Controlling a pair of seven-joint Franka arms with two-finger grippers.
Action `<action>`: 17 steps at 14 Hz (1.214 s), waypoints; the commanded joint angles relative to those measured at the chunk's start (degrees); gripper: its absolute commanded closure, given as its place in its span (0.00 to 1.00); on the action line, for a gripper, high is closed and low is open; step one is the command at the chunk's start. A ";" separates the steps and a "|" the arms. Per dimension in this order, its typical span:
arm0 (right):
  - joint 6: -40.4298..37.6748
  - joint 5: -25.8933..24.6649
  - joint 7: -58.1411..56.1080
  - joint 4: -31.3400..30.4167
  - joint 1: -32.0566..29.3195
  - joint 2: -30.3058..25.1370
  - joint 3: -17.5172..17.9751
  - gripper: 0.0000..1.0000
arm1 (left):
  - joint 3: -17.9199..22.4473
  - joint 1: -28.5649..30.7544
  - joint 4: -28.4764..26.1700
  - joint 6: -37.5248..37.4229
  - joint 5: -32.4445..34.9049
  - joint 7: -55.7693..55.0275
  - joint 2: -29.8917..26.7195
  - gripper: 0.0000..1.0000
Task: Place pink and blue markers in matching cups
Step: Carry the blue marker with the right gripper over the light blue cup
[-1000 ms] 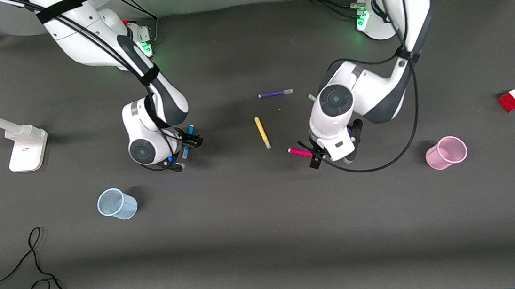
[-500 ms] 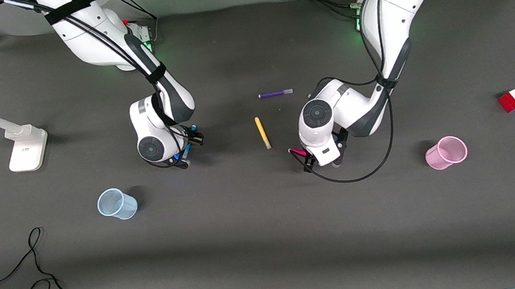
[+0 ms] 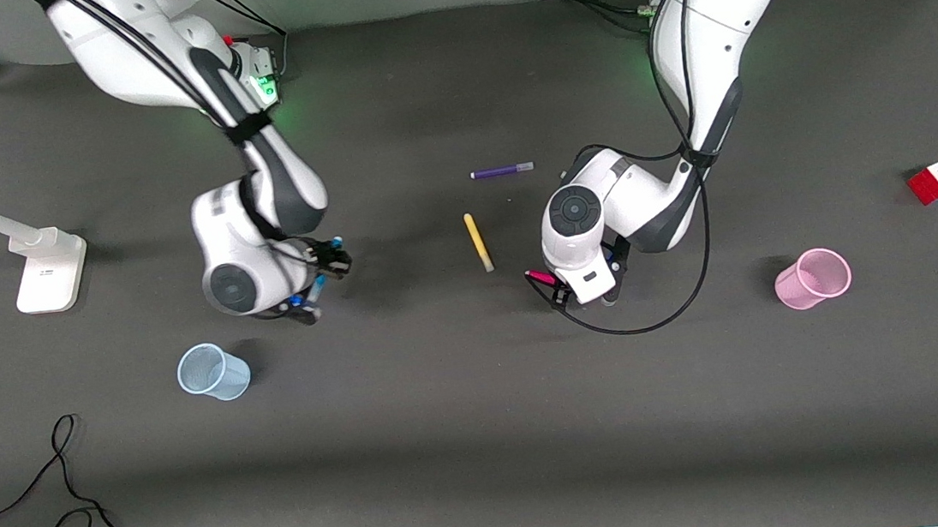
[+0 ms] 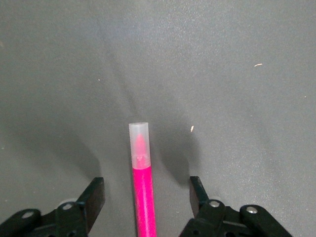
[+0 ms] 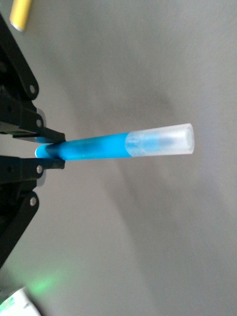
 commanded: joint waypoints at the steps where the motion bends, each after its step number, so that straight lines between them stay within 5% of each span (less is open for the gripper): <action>1: -15.66 1.30 -0.61 12.79 0.33 -0.55 -7.17 1.00 | 1.21 -1.12 1.27 0.16 1.31 -1.89 0.73 0.74; 3: -25.95 6.10 -3.70 22.19 -2.99 -0.55 -10.79 1.00 | 1.30 -1.12 1.71 -0.02 1.31 -1.81 0.64 0.90; 5: -34.59 9.46 -3.79 30.55 -9.48 -0.28 -11.59 1.00 | 1.30 -1.12 1.71 -0.02 1.31 -1.81 0.64 0.95; 9: -35.41 16.67 -4.93 31.91 -17.68 3.39 -11.50 1.00 | 1.30 -0.51 2.33 -0.28 1.31 -1.19 0.12 0.98; 13: -35.06 21.25 -4.93 31.73 -19.26 8.14 -11.50 1.00 | 1.30 -0.59 3.56 -0.99 1.31 -1.28 0.38 0.98; 16: -34.97 21.51 -4.93 31.38 -21.02 11.83 -11.42 1.00 | 1.30 -0.68 3.56 -0.90 1.31 -1.19 0.64 0.84; 17: -34.97 22.47 -6.67 31.47 -21.46 12.89 -11.33 1.00 | 1.30 -0.68 3.47 -0.90 1.31 -1.10 0.64 0.62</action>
